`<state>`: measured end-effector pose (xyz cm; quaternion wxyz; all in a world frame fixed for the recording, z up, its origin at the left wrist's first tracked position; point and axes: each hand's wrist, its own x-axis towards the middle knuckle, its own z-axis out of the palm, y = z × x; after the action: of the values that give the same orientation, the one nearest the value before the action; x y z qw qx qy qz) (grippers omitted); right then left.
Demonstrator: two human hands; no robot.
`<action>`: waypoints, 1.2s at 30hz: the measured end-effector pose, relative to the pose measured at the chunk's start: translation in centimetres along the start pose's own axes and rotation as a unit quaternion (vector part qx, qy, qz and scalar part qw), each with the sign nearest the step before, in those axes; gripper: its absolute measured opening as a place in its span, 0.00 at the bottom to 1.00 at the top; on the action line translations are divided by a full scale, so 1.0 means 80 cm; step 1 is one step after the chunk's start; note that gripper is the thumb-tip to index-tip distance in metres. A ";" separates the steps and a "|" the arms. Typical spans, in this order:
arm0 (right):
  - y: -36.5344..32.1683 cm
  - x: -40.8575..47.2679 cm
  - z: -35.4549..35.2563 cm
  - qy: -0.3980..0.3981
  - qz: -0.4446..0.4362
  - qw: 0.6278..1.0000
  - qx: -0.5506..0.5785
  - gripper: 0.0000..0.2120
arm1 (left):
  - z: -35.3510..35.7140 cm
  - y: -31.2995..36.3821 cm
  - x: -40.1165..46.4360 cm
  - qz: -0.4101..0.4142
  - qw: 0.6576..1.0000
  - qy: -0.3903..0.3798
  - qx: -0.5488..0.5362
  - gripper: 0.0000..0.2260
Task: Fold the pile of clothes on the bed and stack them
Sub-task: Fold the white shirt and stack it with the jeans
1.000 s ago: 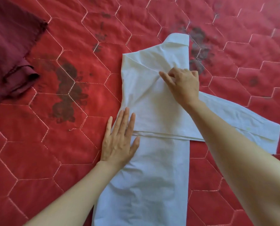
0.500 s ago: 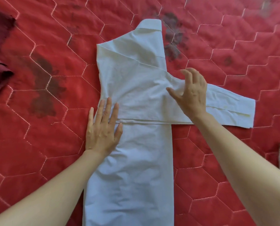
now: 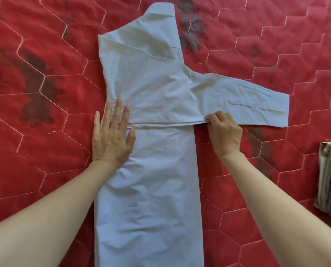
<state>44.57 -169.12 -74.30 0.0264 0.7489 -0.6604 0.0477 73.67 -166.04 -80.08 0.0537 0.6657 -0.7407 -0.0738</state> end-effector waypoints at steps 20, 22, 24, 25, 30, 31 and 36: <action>-0.117 0.065 0.070 -0.123 0.060 0.990 0.043 0.26 | -0.026 -0.020 0.168 -0.008 0.998 -0.047 0.035 0.27; -0.119 0.065 0.073 -0.095 0.065 0.992 0.055 0.27 | -0.023 -0.020 0.206 -0.004 0.997 -0.054 0.050 0.28; -0.119 0.065 0.074 -0.083 0.063 0.993 0.063 0.27 | -0.021 -0.016 0.227 -0.010 0.997 -0.056 0.051 0.28; -0.119 0.065 0.075 -0.080 0.062 0.993 0.064 0.27 | -0.021 -0.012 0.230 -0.016 0.997 -0.054 0.046 0.28; -0.118 0.064 0.073 -0.089 0.065 0.992 0.062 0.27 | -0.015 0.015 0.134 0.011 0.999 -0.029 0.015 0.27; -0.118 0.065 0.071 -0.093 0.063 0.992 0.064 0.27 | -0.013 0.018 0.104 0.015 1.000 -0.023 0.014 0.26; -0.134 0.072 0.062 -0.127 0.103 0.985 0.060 0.26 | -0.005 0.016 0.047 0.001 1.000 -0.009 0.013 0.25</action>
<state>56.10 -173.97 -78.38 -0.1074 0.6771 -0.7280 -0.0060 72.05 -169.62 -79.56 0.0385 0.6649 -0.7426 -0.0700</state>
